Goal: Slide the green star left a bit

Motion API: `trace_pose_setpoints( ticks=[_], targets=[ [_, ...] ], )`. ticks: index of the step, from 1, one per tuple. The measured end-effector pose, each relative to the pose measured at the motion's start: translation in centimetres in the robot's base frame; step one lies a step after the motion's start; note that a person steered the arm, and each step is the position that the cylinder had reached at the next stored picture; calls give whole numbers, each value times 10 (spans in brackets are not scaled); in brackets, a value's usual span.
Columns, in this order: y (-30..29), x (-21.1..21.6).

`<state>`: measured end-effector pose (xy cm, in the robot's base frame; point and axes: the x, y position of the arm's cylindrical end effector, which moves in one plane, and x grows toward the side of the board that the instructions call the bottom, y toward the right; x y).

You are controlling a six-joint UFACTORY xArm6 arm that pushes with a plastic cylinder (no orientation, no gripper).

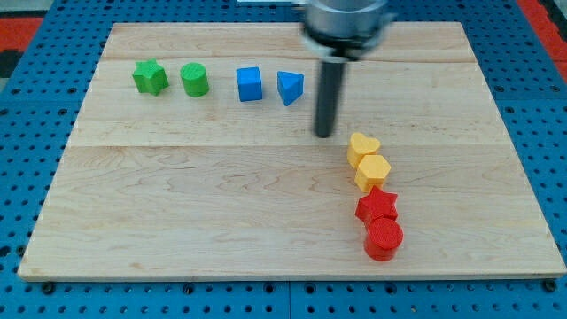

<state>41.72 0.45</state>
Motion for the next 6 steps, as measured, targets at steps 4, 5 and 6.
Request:
trace_pose_setpoints(
  ticks=[4,5,6],
  targets=[
    [-166,-116],
    [-165,-122],
    [-175,-98]
  ],
)
